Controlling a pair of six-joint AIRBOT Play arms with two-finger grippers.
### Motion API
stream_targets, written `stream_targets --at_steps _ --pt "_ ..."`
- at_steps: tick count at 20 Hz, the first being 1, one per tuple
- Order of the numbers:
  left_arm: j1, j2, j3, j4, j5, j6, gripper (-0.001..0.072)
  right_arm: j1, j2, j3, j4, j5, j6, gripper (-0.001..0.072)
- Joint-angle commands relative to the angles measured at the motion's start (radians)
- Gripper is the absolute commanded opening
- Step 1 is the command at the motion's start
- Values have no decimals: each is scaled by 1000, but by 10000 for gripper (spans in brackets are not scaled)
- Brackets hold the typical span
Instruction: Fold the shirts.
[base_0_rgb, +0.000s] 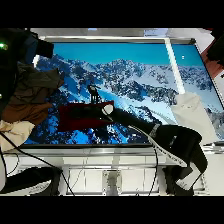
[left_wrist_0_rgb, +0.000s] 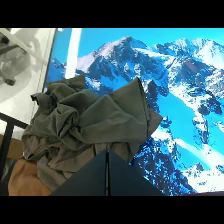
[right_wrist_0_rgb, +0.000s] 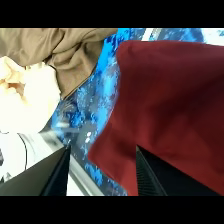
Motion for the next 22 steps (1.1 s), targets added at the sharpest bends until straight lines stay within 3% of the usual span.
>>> stream_targets --at_steps 1,5,8,11,13,17,19,22 --pt "0 1 1 -6 10 1 12 -122 -4 11 -40 251 0 464" --pt "0 0 -1 -7 11 1 12 -398 12 11 -141 591 32 440" --pt "0 -2 -1 -8 10 1 12 -555 12 11 -276 719 97 440" --pt "0 -2 -1 -27 10 1 12 -615 12 6 -482 759 192 451" --pt "0 -2 -1 -63 10 1 12 -614 5 -2 -552 764 249 505" --pt "0 -4 -1 -85 10 1 12 -593 -38 -1 -522 770 255 506" --pt "0 -5 -1 -85 10 1 12 -581 -62 -1 -497 768 255 584" --pt "0 -10 -1 -86 10 2 12 -558 -95 -1 -408 752 242 591"
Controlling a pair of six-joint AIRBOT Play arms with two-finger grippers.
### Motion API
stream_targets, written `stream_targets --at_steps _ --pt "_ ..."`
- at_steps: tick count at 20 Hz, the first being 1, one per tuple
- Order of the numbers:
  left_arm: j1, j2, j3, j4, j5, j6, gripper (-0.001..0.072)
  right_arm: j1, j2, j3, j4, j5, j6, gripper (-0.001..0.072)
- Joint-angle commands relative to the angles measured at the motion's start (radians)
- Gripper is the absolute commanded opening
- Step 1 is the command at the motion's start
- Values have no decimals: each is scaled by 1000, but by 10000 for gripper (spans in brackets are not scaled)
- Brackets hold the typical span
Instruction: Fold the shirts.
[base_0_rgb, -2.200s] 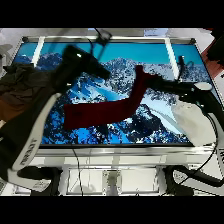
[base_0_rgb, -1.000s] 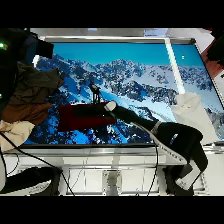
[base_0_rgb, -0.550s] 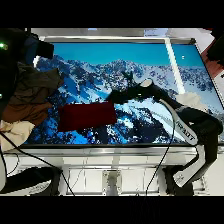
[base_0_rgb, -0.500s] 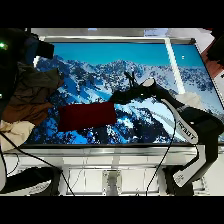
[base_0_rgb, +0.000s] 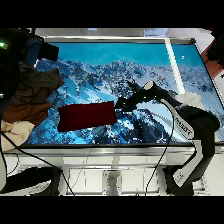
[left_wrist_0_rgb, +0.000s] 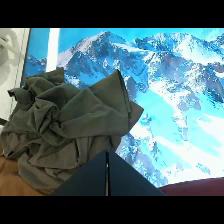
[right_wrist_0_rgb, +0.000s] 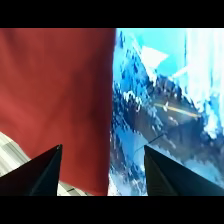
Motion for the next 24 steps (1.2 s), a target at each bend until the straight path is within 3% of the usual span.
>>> stream_targets --at_steps 1,7,9,10,11,12,16,24 --pt "0 -5 0 -7 0 2 12 31 -41 0 104 -9 -26 591" --pt "0 -5 0 -9 1 13 12 133 -89 0 203 -45 -51 588" --pt "0 -5 0 -9 2 13 12 154 -89 0 204 -45 -43 544" --pt "0 -5 0 -9 3 13 12 159 -89 0 206 -45 -44 373" --pt "0 -5 0 -9 9 13 12 162 -89 0 212 -46 -45 138" --pt "0 -5 0 -9 16 13 12 159 -89 0 229 -47 -52 35" --pt "0 -5 0 -9 37 17 12 113 -82 24 331 -27 -122 24" --pt "0 -5 0 -9 38 16 12 -249 126 43 290 34 -119 23"
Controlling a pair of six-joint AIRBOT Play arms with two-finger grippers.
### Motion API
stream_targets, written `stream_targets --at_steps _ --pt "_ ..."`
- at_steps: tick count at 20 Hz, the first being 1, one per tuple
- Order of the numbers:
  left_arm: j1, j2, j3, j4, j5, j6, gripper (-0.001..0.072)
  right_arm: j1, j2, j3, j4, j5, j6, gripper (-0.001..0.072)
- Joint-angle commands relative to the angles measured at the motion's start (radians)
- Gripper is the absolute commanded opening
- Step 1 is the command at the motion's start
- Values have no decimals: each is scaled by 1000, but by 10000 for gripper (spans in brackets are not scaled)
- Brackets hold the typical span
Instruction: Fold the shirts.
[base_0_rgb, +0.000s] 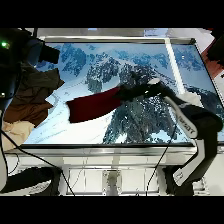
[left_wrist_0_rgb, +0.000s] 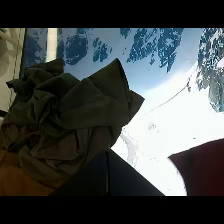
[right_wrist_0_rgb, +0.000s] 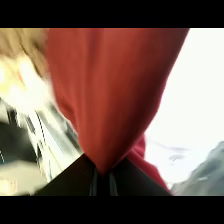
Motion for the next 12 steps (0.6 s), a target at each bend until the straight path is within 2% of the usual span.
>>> stream_targets --at_steps 1,4,7,12 --pt "0 -1 0 0 2 1 12 -191 112 4 -45 74 2 23" --pt "1 -1 0 0 1 0 12 -371 225 4 -191 158 72 22" --pt "0 -1 0 -5 1 -3 12 -577 347 4 -414 263 158 22" --pt "0 -3 0 -91 -16 -3 12 -1000 485 3 -629 423 188 22"
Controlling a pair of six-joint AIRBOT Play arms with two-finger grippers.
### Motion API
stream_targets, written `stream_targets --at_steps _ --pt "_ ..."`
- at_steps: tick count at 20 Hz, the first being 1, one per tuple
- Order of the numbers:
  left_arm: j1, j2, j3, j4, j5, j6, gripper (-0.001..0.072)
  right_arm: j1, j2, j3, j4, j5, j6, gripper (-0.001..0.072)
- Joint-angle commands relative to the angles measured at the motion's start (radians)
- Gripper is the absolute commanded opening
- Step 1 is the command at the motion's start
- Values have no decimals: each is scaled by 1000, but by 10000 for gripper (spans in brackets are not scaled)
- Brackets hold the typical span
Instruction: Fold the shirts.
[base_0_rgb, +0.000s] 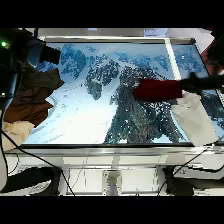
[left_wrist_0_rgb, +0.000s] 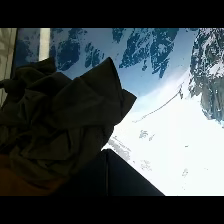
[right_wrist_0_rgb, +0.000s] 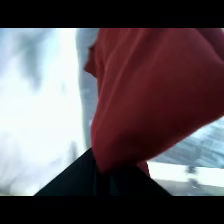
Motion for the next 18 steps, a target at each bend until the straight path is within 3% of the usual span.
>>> stream_targets --at_steps 1,4,8,10,11,12,13,16,18 --pt "0 -4 0 -73 -23 -2 12 -295 74 1 -217 161 41 21" --pt "0 -6 -16 -131 -73 -2 12 -421 76 -76 -444 230 112 21" --pt "0 -6 -64 -155 -77 -2 12 -408 75 -300 -809 179 114 23" --pt "0 -6 -92 -158 -78 -2 12 -407 75 -402 -865 124 112 33" --pt "0 -6 -106 -159 -79 -2 12 -406 75 -439 -873 107 106 102" --pt "0 -6 -120 -162 -79 -3 12 -407 75 -462 -867 98 106 265" --pt "0 -6 -133 -163 -78 -2 12 -406 76 -463 -851 96 107 385" --pt "0 -6 -146 -165 -82 -2 12 -406 119 -403 -638 100 98 389" --pt "0 -7 -146 -165 -87 -2 12 -406 174 -331 -342 82 61 387"
